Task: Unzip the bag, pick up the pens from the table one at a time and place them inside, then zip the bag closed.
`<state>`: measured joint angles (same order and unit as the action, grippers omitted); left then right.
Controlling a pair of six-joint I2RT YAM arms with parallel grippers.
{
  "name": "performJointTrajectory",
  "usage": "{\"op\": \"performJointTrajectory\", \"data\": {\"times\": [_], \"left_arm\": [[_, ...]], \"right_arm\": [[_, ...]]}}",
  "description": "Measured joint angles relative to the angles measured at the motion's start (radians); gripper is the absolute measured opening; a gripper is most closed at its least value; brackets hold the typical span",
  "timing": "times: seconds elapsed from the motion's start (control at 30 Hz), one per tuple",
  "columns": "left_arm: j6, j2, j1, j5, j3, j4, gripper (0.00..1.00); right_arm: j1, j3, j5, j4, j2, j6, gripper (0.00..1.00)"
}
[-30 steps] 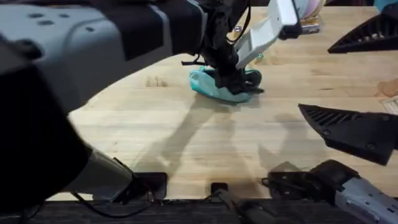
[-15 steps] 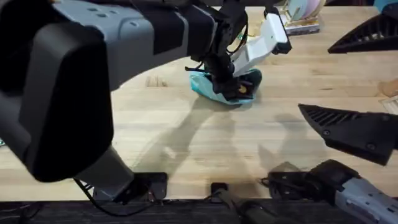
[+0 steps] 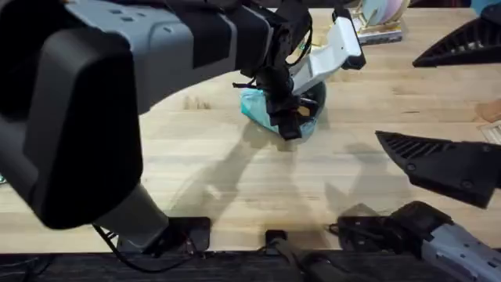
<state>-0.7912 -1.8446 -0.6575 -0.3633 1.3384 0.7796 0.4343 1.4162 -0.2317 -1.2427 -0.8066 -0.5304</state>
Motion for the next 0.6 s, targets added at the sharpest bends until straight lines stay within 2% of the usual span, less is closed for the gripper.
{"op": "performJointTrajectory", "data": {"times": [0.07,0.27,0.43,0.6], "left_arm": [[-0.001,0.0,0.001,-0.004,0.002,-0.006,0.989],[0.006,0.0,0.003,-0.008,0.01,-0.006,0.993],[0.037,0.001,0.003,-0.011,0.061,0.0,0.993],[0.062,0.061,0.02,-0.015,0.08,0.039,0.993]], "right_arm": [[0.0,0.0,0.0,0.0,0.0,0.0,0.998],[0.0,0.0,0.0,0.0,0.0,0.0,0.998],[0.0,0.0,0.0,0.0,0.0,0.0,0.998],[0.0,0.0,0.0,0.0,0.0,0.0,0.998]]}}
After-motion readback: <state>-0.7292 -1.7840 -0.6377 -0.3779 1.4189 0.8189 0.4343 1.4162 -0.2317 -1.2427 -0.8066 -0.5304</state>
